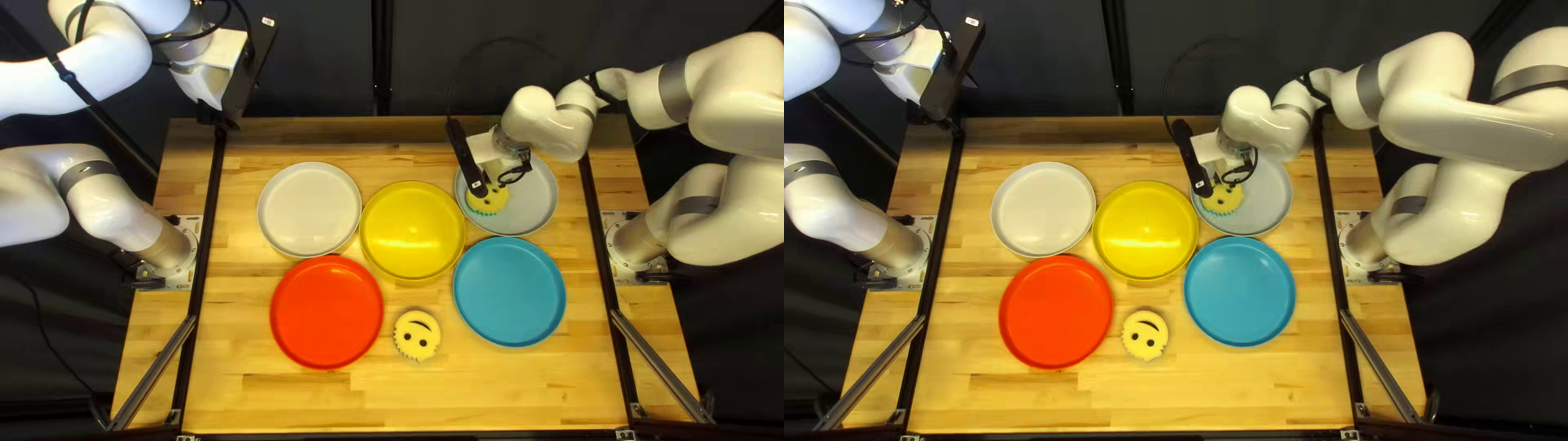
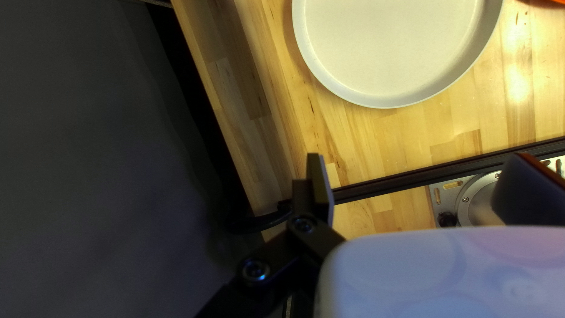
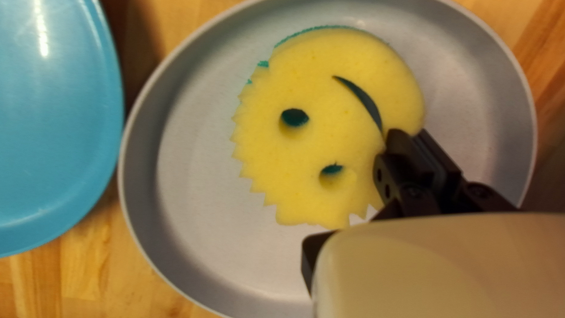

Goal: Pick up sponge and scrub the plate

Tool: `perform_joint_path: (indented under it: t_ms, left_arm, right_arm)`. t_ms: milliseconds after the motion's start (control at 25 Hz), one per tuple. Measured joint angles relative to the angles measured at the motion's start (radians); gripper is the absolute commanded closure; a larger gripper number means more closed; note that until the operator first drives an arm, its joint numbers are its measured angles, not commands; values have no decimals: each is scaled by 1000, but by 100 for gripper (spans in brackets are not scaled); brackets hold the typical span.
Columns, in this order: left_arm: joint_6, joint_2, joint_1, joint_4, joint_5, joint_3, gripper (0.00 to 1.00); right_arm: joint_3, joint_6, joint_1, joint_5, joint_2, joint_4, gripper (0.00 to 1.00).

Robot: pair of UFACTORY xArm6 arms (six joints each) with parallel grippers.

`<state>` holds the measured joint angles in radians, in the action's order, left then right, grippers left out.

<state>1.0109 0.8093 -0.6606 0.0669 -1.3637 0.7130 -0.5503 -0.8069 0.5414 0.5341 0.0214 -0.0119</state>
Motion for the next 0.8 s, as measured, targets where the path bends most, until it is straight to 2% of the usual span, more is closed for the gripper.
perform_joint_path:
  t_ms: [160, 360, 800]
  left_arm:
    - [0, 0, 0, 0, 0, 0, 0]
    - [0, 0, 0, 0, 0, 0, 0]
    - [0, 0, 0, 0, 0, 0, 0]
  right_arm:
    - [-21, -32, 50, 29, -4, 11, 100]
    - [19, -23, 46, 38, 53, 22, 100]
    - [234, 40, -119, -43, 231, 62, 100]
